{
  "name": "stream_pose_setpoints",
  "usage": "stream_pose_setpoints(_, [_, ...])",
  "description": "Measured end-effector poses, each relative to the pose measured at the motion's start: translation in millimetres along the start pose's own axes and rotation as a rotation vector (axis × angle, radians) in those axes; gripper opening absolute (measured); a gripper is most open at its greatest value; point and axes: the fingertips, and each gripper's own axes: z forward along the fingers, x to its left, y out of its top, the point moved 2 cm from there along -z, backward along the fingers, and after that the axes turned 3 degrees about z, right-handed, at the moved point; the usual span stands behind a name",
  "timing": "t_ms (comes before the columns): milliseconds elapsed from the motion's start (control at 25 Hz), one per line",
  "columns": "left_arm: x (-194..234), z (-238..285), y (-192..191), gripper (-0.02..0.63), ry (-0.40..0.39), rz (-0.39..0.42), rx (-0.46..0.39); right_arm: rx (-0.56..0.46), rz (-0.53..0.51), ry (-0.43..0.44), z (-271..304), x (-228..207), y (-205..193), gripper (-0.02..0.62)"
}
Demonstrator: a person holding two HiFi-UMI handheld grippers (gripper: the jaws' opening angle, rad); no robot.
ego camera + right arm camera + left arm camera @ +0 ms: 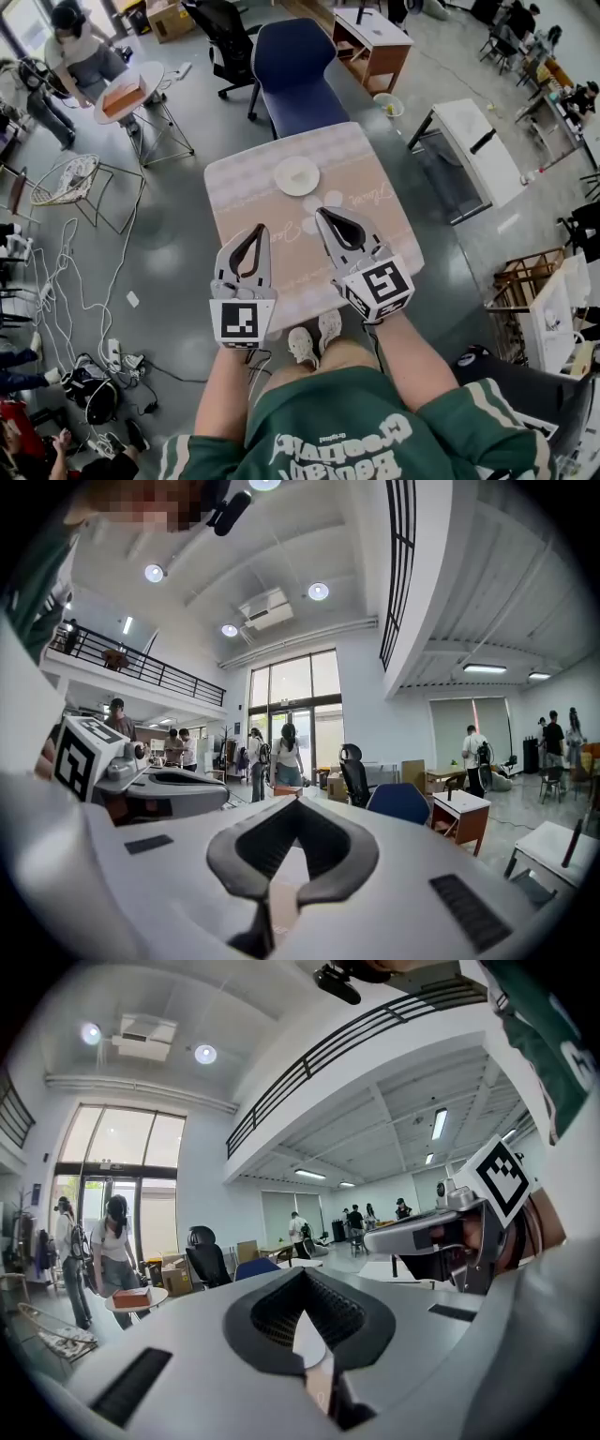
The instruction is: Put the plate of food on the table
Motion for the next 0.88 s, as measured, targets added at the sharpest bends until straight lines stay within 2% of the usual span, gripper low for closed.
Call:
stream_pose_setpoints(280, [-1.8,-12.5,26.5,0.009,0.018,-0.006,-0.034,-0.031,-0.04,0.022,-22.7,10.2,27.1,0.014])
stream_pose_setpoints(560, [-10.3,-25.4,34.6,0.009,0.029,-0.003,-0.04,-0.05,-0.047,0.06,-45.3,15.3,34.3,0.014])
stream_pose_setpoints(880, [-20.1,-40.7,52.1,0.009,0.013,0.008,-0.075,-0.073,-0.064,0.055,-63.7,9.9,36.1,0.014])
